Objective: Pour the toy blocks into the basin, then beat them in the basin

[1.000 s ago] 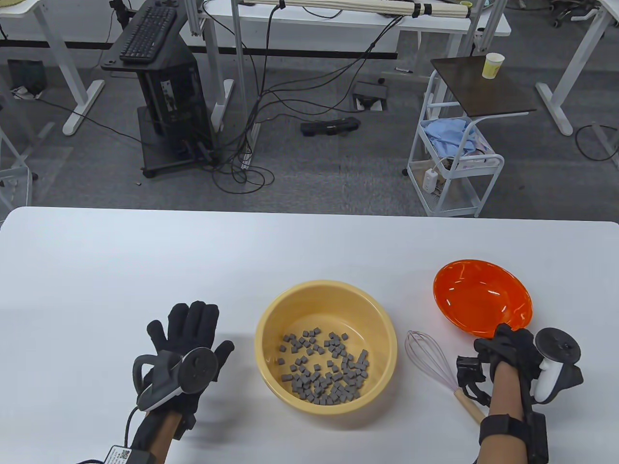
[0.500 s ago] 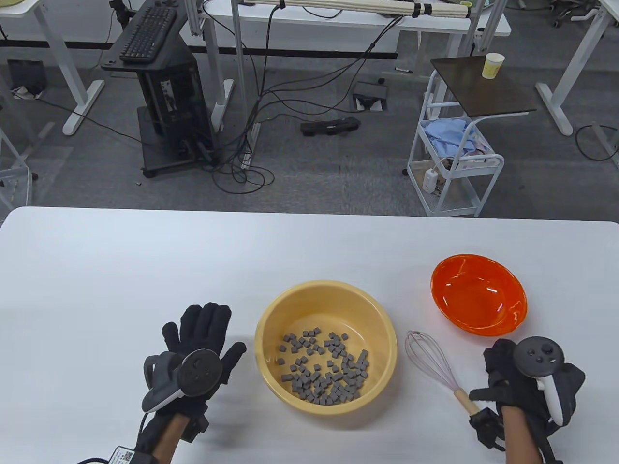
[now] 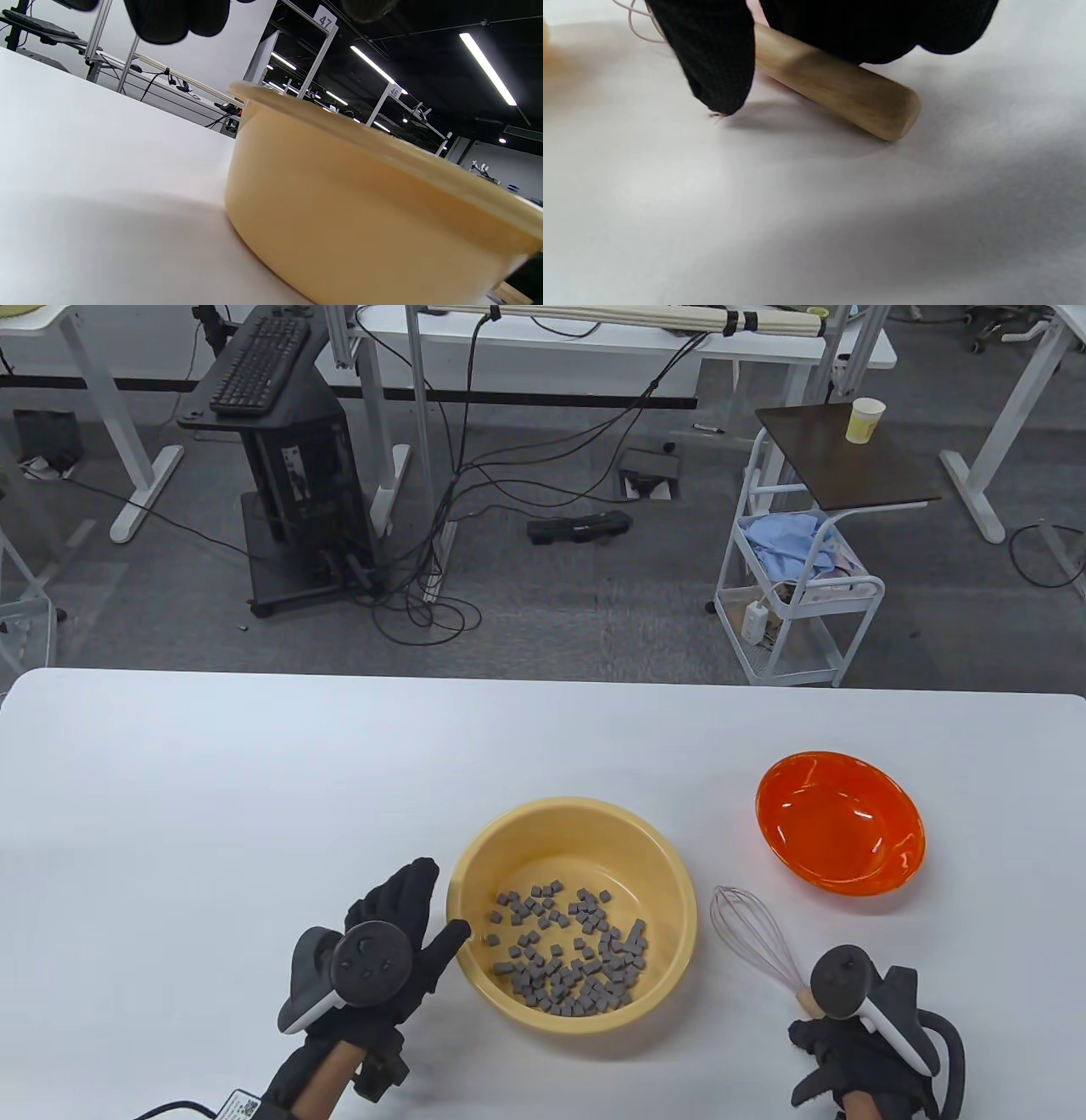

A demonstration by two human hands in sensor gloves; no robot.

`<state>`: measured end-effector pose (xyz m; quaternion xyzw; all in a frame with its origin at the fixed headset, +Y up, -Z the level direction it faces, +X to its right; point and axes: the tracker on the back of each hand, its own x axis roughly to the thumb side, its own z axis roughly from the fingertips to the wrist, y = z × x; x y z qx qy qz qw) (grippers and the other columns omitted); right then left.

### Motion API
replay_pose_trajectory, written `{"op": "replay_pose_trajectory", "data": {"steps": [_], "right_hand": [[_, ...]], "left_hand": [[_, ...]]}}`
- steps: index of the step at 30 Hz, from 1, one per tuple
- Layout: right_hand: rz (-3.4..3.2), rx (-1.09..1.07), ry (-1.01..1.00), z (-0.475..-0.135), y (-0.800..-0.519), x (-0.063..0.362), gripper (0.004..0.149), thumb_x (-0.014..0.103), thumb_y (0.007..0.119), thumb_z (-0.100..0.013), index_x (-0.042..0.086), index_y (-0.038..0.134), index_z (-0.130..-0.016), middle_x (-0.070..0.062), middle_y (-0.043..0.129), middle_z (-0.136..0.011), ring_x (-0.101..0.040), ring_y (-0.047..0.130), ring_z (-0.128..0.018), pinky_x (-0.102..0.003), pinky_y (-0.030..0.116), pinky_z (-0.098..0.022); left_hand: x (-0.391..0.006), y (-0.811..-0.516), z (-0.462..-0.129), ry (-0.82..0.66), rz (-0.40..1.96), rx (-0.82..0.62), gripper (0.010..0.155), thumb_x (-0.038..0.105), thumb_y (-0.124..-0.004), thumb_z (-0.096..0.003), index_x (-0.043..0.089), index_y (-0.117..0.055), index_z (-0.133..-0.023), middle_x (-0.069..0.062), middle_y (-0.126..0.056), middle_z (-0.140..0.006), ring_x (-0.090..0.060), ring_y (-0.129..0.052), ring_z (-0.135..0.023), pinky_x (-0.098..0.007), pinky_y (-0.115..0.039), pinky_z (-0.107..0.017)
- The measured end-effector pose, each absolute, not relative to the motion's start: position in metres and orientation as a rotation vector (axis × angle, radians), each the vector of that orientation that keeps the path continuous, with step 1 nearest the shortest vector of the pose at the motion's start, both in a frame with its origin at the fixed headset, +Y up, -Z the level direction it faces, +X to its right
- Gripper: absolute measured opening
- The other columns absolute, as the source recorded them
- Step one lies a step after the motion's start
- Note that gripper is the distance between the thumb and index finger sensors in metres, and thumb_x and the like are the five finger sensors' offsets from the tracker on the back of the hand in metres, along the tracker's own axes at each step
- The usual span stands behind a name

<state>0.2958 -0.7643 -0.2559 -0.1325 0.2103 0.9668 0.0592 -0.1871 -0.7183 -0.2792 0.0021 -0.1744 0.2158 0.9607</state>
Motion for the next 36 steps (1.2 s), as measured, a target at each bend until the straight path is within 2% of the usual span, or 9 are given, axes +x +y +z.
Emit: {"op": "replay_pose_trajectory", "data": {"steps": [2, 6, 10, 14, 18, 21, 23, 28, 36], "right_hand": [[2.957, -0.409, 0.603, -0.257, -0.764, 0.296, 0.057, 0.03, 0.086, -0.063, 0.003, 0.062, -0.108, -0.032, 0.06, -0.103, -0.05, 0.067, -0.076, -0.062, 0.063, -0.062], [2.895, -0.367, 0.513, -0.256, -0.763, 0.299, 0.054, 0.029, 0.082, -0.065, 0.0, 0.065, -0.106, -0.031, 0.065, -0.099, -0.048, 0.072, -0.072, -0.06, 0.068, -0.059], [2.772, -0.307, 0.345, -0.25, -0.749, 0.303, 0.053, 0.028, 0.078, -0.066, -0.003, 0.064, -0.107, -0.033, 0.064, -0.1, -0.05, 0.073, -0.074, -0.063, 0.07, -0.058], [2.683, -0.238, 0.173, -0.242, -0.738, 0.305, 0.053, 0.029, 0.072, -0.067, 0.003, 0.057, -0.11, -0.032, 0.068, -0.101, -0.053, 0.082, -0.075, -0.071, 0.074, -0.056], [2.601, -0.163, -0.087, -0.236, -0.728, 0.305, 0.052, 0.035, 0.071, -0.067, 0.012, 0.057, -0.111, -0.024, 0.08, -0.089, -0.041, 0.093, -0.057, -0.057, 0.084, -0.045], [2.481, -0.052, -0.246, -0.232, -0.721, 0.301, 0.051, 0.039, 0.073, -0.065, 0.014, 0.063, -0.109, -0.022, 0.086, -0.081, -0.032, 0.095, -0.045, -0.048, 0.086, -0.037], [2.402, 0.047, -0.248, -0.231, -0.715, 0.295, 0.053, 0.038, 0.072, -0.065, 0.014, 0.062, -0.111, -0.022, 0.085, -0.082, -0.03, 0.094, -0.043, -0.045, 0.086, -0.035], [2.285, 0.343, -0.041, -0.243, -0.691, 0.258, 0.056, 0.024, 0.068, -0.068, 0.001, 0.049, -0.117, -0.034, 0.068, -0.098, -0.04, 0.086, -0.056, -0.046, 0.08, -0.04], [2.543, 0.473, 0.249, -0.285, -0.654, 0.18, 0.057, 0.021, 0.073, -0.068, -0.001, 0.047, -0.114, -0.034, 0.068, -0.102, -0.038, 0.09, -0.052, -0.044, 0.082, -0.037]], "left_hand": [[-0.185, -0.72, -0.279, -0.337, 0.436, -0.006, 0.084, 0.052, -0.05, -0.0711, -0.014, -0.024, -0.117, -0.043, -0.048, -0.115, -0.057, -0.067, -0.1, -0.078, -0.056, -0.069], [-0.181, -0.727, -0.281, -0.308, 0.468, -0.053, 0.087, 0.053, -0.051, -0.071, -0.017, -0.023, -0.115, -0.04, -0.057, -0.109, -0.048, -0.079, -0.09, -0.072, -0.064, -0.067], [-0.177, -0.738, -0.284, -0.296, 0.55, -0.157, 0.088, 0.05, -0.054, -0.0713, -0.02, -0.022, -0.114, -0.035, -0.067, -0.102, -0.037, -0.088, -0.079, -0.066, -0.072, -0.064], [-0.175, -0.751, -0.288, -0.28, 0.665, -0.259, 0.087, 0.045, -0.058, -0.0716, -0.023, -0.021, -0.111, -0.029, -0.078, -0.094, -0.029, -0.095, -0.069, -0.061, -0.078, -0.059], [-0.176, -0.759, -0.29, -0.226, 0.821, -0.286, 0.083, 0.04, -0.06, -0.0713, -0.026, -0.025, -0.108, -0.022, -0.085, -0.085, -0.02, -0.1, -0.059, -0.054, -0.084, -0.054], [-0.178, -0.765, -0.29, -0.182, 0.943, -0.308, 0.08, 0.037, -0.062, -0.0708, -0.026, -0.03, -0.107, -0.021, -0.088, -0.08, -0.016, -0.102, -0.053, -0.05, -0.087, -0.05], [-0.18, -0.767, -0.289, -0.172, 0.976, -0.31, 0.078, 0.037, -0.063, -0.0706, -0.026, -0.033, -0.107, -0.02, -0.09, -0.077, -0.014, -0.103, -0.051, -0.048, -0.089, -0.048], [-0.182, -0.767, -0.289, -0.159, 1.001, -0.302, 0.073, 0.035, -0.063, -0.0701, -0.023, -0.039, -0.106, -0.017, -0.091, -0.075, -0.011, -0.105, -0.05, -0.045, -0.09, -0.047], [-0.186, -0.77, -0.29, -0.152, 1.074, -0.311, 0.068, 0.033, -0.064, -0.0695, -0.022, -0.045, -0.105, -0.015, -0.094, -0.072, -0.009, -0.108, -0.047, -0.042, -0.093, -0.045]]}}
